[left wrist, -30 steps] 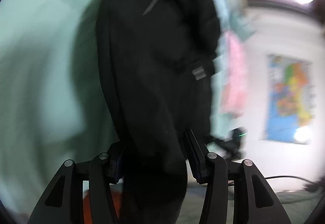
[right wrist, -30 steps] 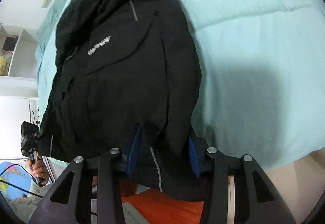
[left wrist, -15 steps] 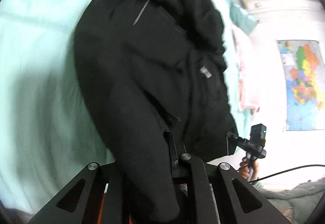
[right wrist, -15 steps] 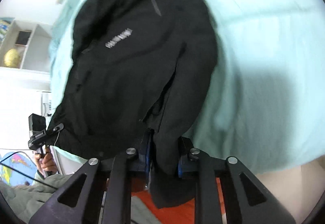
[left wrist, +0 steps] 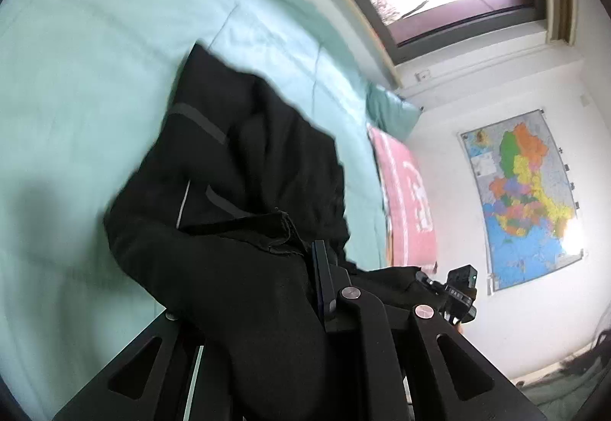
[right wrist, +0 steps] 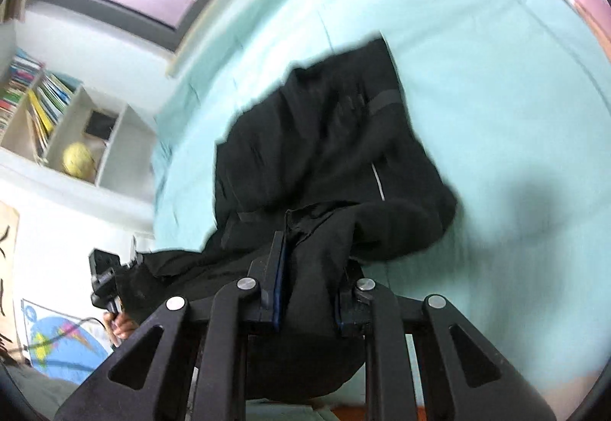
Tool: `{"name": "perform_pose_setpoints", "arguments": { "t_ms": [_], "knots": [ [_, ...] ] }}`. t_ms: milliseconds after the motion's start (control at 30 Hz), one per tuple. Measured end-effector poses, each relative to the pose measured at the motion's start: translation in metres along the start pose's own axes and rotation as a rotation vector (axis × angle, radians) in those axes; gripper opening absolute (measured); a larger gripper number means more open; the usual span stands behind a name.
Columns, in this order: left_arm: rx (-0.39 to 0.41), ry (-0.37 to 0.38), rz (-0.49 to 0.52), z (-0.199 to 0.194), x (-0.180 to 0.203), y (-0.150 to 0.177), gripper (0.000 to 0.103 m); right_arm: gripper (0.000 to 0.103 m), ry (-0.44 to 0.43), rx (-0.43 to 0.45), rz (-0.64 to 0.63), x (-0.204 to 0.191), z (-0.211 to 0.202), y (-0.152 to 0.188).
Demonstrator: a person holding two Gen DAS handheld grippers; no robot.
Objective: Fold large clothes
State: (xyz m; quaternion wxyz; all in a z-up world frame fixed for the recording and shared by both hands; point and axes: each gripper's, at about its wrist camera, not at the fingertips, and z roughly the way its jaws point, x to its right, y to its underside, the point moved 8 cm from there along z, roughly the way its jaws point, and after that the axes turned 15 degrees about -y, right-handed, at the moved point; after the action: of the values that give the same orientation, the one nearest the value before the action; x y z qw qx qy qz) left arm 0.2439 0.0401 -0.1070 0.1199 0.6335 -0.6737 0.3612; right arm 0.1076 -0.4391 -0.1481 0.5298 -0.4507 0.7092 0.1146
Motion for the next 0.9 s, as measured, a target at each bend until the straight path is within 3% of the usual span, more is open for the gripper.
{"name": "perform_pose_setpoints", "arguments": {
  "t_ms": [233, 433, 600, 767, 900],
  "knots": [
    [0.087, -0.006, 0.041, 0.008, 0.027, -0.092, 0.015, 0.023, 0.018, 0.104, -0.085, -0.034, 0.019, -0.117],
    [0.049, -0.102, -0.004, 0.068, 0.015, -0.165, 0.017, 0.023, 0.101, 0.091, -0.037, -0.003, 0.079, -0.188],
    [-0.042, -0.237, -0.060, 0.154, -0.028, -0.193, 0.018, 0.025, 0.235, -0.002, 0.009, 0.058, 0.143, -0.210],
    [-0.156, -0.285, -0.113, 0.229, -0.062, -0.181, 0.019, 0.025, 0.328, -0.110, 0.039, 0.115, 0.198, -0.207],
    [-0.190, -0.290, -0.128, 0.248, -0.072, -0.175, 0.019, 0.025, 0.357, -0.131, 0.046, 0.131, 0.217, -0.202]
  ]
}}
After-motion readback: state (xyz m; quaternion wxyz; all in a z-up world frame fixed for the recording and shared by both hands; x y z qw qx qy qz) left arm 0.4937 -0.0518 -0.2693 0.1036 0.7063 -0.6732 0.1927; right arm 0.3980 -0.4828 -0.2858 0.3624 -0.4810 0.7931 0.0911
